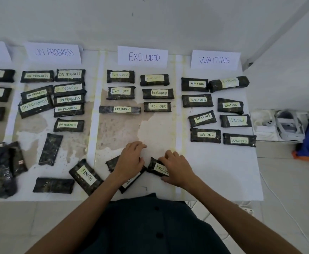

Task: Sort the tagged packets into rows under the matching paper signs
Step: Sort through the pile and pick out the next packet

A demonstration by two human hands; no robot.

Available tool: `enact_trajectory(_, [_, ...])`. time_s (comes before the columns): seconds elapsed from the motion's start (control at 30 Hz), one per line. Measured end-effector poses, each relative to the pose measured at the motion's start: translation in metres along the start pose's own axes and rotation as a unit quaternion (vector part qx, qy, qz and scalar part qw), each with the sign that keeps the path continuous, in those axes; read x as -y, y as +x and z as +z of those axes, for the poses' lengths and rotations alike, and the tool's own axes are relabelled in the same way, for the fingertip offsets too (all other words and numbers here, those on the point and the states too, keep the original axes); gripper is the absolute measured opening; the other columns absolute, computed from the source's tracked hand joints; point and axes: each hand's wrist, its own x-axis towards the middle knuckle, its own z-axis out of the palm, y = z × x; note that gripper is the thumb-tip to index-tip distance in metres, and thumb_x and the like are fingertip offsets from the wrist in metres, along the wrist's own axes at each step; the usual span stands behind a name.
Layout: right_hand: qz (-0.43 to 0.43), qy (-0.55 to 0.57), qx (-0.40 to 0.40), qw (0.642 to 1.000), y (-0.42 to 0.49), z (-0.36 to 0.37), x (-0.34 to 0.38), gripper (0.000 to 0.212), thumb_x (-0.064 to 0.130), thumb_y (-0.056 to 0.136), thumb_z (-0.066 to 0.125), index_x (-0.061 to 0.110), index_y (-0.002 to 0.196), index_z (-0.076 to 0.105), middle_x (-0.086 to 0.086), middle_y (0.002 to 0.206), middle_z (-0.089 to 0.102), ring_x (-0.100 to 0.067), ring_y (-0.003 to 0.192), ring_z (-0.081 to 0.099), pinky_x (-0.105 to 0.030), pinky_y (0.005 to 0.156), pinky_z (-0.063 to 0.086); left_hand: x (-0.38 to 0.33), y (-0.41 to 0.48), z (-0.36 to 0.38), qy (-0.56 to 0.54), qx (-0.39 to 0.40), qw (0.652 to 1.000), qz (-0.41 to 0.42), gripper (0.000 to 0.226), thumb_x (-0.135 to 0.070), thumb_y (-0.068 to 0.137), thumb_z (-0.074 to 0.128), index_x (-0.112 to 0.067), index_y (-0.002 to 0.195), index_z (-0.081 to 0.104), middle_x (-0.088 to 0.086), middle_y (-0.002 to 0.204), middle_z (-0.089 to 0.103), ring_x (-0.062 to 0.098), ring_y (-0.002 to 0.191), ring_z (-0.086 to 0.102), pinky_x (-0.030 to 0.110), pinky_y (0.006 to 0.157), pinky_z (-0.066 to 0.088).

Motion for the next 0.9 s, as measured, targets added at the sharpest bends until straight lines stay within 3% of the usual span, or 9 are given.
enact_trajectory(0.17, [-0.019, -0.001, -0.027, 0.999, 0.011, -0.005, 0.002, 0.058, 0.026, 0.072, 0.065, 0.009, 0.125, 0.048, -0.013, 0.114, 0.051, -0.034, 0.097, 0.049, -0.039, 0.07, 0.04, 0.004, 0.003, -0.008, 0.004, -0.007, 1.0, -0.014, 0.047, -0.009, 0.083, 0.054, -0.012, 0.129, 0.049, 0.009, 0.136, 0.046, 0.027, 0.127, 0.038, 0.036, 0.102, 0.035])
enact_trajectory(0.6, [-0.025, -0.018, -0.129, 0.991, 0.119, -0.081, -0.024, 0.056, 0.021, 0.076, 0.065, 0.009, 0.128, 0.049, -0.012, 0.123, 0.055, -0.033, 0.11, 0.052, -0.042, 0.088, 0.042, 0.043, 0.04, -0.047, -0.013, -0.031, 0.997, -0.069, 0.048, -0.008, 0.083, 0.055, -0.011, 0.13, 0.046, 0.011, 0.132, 0.047, 0.03, 0.122, 0.04, 0.04, 0.099, 0.04])
enact_trajectory(0.9, [-0.073, 0.003, -0.155, 0.985, 0.1, -0.067, -0.007, 0.056, 0.016, 0.076, 0.068, 0.011, 0.129, 0.051, -0.013, 0.131, 0.051, -0.031, 0.118, 0.048, -0.045, 0.097, 0.04, 0.048, -0.002, -0.037, -0.017, -0.018, 0.998, -0.058, 0.043, -0.01, 0.082, 0.057, -0.01, 0.125, 0.051, 0.012, 0.12, 0.052, 0.03, 0.109, 0.047, 0.043, 0.088, 0.046])
